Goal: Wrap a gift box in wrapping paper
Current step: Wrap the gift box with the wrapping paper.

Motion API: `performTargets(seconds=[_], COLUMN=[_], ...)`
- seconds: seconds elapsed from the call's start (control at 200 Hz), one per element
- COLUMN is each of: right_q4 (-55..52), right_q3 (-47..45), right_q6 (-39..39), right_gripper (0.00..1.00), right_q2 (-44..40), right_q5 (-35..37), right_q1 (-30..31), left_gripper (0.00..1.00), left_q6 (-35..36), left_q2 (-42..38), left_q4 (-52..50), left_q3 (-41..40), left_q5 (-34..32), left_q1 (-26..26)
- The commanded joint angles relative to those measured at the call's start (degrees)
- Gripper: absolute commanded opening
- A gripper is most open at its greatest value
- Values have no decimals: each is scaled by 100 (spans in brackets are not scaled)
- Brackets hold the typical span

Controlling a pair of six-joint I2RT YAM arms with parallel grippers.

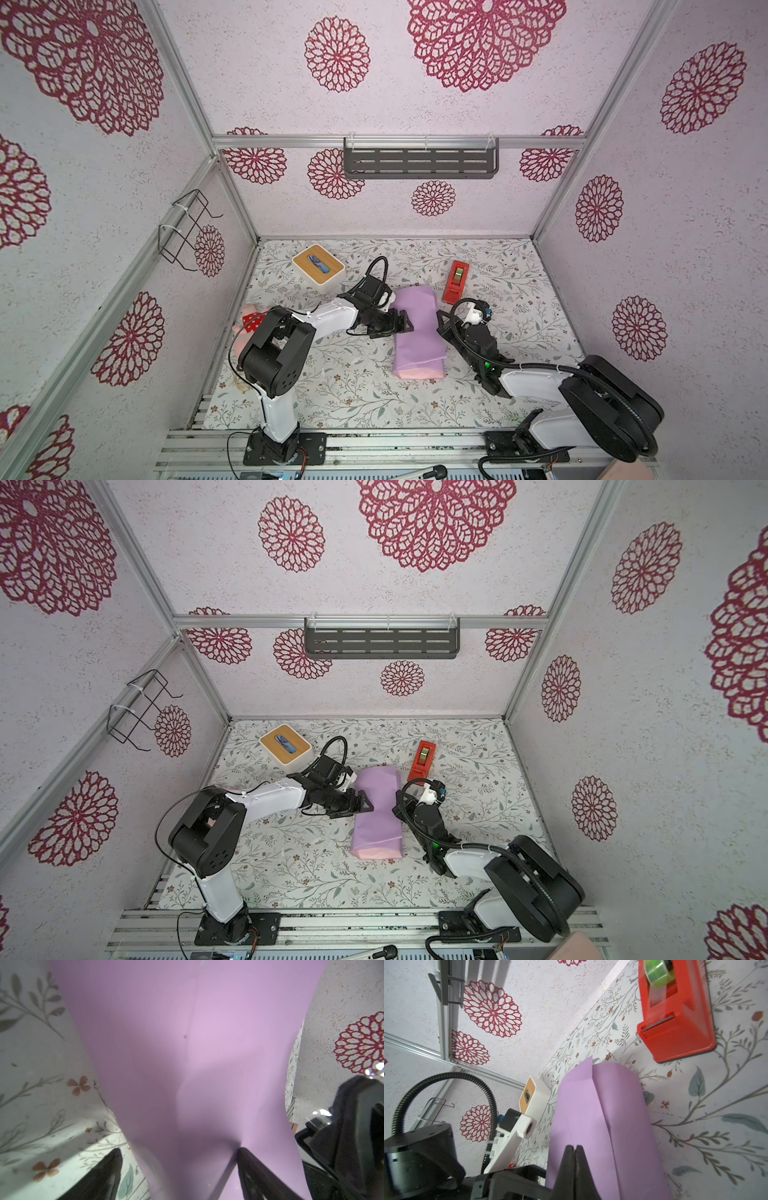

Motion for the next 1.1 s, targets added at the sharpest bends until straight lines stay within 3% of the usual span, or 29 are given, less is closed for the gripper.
performTargets(seconds=[0.0,0.5,1.096], right_q4=[724,924,810], right_q3=[154,90,-80], right_q6=[-32,-121,-334], right_gripper=[0,0,0], right_q2=[189,740,824], right_q5=[232,77,-27], right_q1=[57,-3,-144], left_gripper=[88,88,88], left_q6=[95,86,73], left_q2=[319,301,301], left_q4=[-526,-484,-460], left_q3=[-136,-190,-193], left_q5=[-547,-520,-502], left_q1=[11,12,12])
